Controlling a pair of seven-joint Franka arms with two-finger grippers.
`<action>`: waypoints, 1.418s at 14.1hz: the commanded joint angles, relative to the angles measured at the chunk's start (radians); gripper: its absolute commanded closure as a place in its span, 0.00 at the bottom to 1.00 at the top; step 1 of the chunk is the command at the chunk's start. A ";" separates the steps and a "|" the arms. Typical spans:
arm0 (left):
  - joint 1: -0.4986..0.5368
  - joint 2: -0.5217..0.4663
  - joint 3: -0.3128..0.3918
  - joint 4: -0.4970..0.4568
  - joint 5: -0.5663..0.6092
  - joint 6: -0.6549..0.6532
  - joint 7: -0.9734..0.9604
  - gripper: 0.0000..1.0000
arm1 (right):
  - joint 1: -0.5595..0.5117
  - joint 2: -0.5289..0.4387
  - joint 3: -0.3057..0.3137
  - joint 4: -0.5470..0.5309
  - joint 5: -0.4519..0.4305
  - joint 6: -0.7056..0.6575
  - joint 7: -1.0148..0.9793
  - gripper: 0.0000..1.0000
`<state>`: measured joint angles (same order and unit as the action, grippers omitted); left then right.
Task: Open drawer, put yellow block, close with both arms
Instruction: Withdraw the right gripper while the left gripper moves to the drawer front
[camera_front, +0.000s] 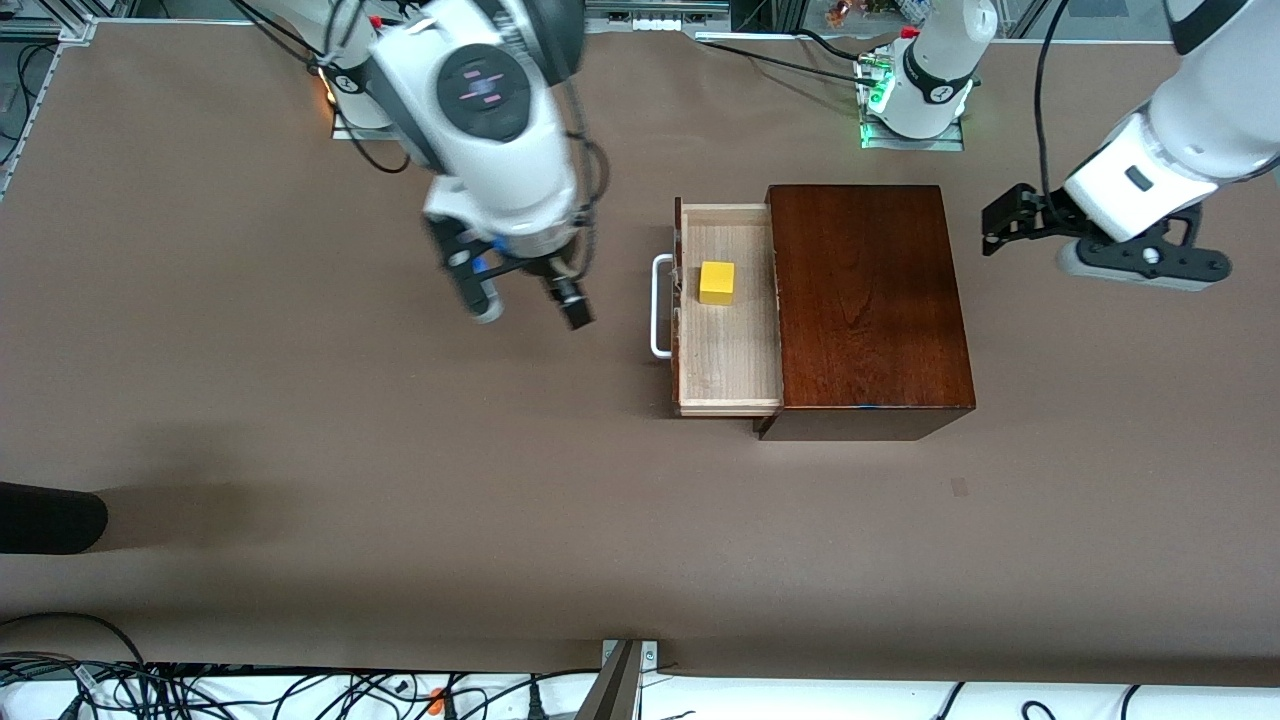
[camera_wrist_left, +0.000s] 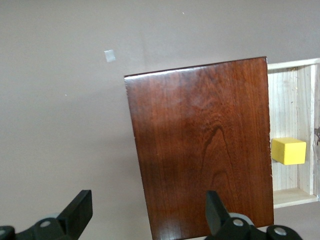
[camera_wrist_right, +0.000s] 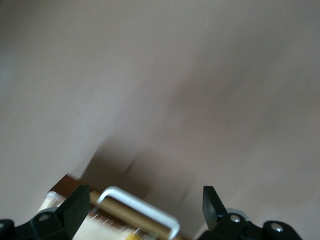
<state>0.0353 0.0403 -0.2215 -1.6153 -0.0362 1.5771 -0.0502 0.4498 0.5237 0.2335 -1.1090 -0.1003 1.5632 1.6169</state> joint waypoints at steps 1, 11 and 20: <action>-0.029 0.033 -0.021 0.037 0.027 -0.016 0.015 0.00 | -0.045 -0.150 -0.077 -0.155 0.034 -0.018 -0.309 0.00; -0.187 0.209 -0.265 0.151 0.025 -0.005 -0.483 0.00 | -0.408 -0.458 -0.253 -0.459 0.091 -0.011 -1.446 0.00; -0.527 0.518 -0.254 0.315 0.166 0.119 -0.887 0.54 | -0.480 -0.513 -0.263 -0.496 0.085 -0.012 -1.669 0.00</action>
<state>-0.4299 0.5061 -0.4846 -1.3541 0.0751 1.6992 -0.8753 -0.0248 0.0403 -0.0380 -1.5721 -0.0223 1.5395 -0.0267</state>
